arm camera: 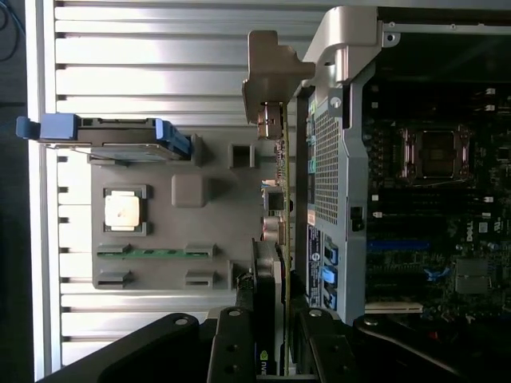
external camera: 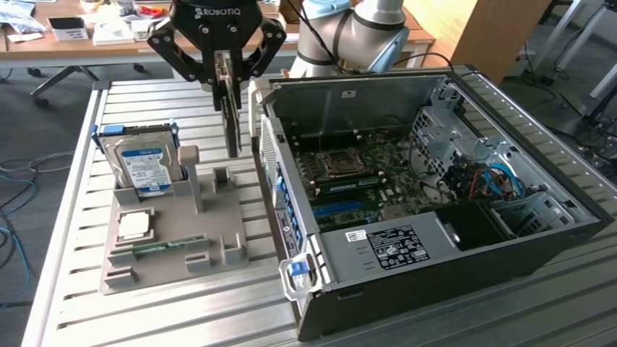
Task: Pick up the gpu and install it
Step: 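Pick up the gpu and move the gpu toward the slot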
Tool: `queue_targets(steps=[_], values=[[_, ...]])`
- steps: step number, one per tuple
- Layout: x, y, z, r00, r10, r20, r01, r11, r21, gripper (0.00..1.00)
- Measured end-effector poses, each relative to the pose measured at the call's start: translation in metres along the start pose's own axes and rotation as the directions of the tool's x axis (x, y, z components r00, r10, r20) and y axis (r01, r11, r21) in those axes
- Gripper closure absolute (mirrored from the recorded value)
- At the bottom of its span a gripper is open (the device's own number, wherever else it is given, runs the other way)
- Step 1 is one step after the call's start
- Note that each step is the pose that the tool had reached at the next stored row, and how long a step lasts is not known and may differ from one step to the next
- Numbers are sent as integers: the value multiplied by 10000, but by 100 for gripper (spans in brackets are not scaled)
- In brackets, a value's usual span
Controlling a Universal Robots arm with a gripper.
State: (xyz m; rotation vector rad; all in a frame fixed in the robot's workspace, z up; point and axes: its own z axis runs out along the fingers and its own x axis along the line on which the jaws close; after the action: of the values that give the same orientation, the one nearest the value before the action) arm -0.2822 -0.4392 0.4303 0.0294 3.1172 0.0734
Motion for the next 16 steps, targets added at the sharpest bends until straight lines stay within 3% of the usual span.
queue_targets(steps=[16], values=[[-264,5,7,10000,1,0,-1,10000,-46,73]])
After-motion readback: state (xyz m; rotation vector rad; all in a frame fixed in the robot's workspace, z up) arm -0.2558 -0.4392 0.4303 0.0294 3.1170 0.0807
